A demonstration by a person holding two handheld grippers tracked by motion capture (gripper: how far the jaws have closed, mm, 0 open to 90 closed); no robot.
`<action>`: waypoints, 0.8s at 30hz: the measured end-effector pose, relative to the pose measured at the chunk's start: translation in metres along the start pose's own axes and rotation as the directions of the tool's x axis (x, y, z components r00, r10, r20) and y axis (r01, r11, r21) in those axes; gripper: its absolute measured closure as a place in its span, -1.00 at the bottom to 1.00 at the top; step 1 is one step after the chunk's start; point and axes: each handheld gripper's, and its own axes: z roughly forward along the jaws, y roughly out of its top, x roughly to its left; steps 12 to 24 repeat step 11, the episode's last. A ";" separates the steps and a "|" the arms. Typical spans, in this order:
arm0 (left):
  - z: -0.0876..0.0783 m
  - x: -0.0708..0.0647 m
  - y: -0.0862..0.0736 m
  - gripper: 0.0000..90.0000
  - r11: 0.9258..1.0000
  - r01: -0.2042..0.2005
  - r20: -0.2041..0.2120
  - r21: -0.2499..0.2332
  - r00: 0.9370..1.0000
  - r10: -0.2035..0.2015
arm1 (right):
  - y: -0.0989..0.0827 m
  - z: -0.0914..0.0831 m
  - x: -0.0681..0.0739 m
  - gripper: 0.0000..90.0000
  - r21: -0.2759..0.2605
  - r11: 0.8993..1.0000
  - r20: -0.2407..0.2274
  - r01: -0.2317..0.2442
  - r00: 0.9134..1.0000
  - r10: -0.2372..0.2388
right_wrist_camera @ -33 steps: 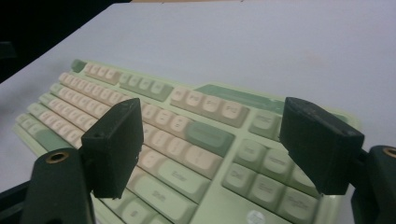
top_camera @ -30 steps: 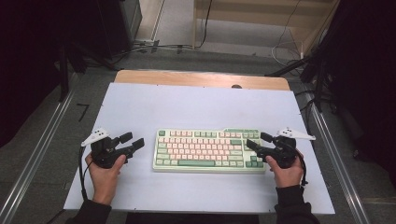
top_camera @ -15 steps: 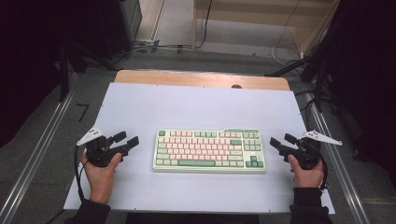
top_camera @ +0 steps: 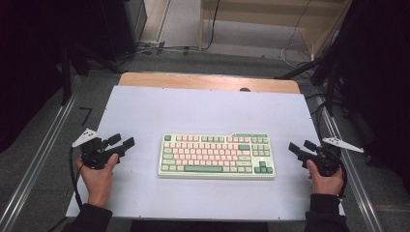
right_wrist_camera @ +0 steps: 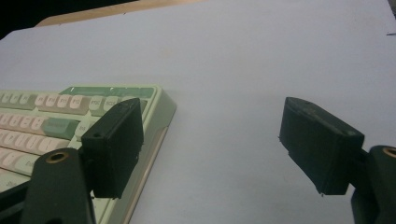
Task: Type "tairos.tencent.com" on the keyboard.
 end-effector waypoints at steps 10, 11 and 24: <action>0.002 -0.002 0.000 -0.28 1.000 0.002 0.014 0.006 1.000 -0.002 | 0.000 0.001 0.001 -0.56 -0.003 1.000 -0.004 0.002 1.000 -0.002; 0.002 -0.002 0.000 -0.28 1.000 0.003 0.017 0.006 1.000 -0.003 | 0.000 0.001 0.001 -0.56 -0.003 1.000 -0.004 0.002 1.000 -0.002; 0.002 -0.002 0.000 -0.28 1.000 0.003 0.017 0.006 1.000 -0.003 | 0.000 0.001 0.001 -0.56 -0.003 1.000 -0.004 0.002 1.000 -0.002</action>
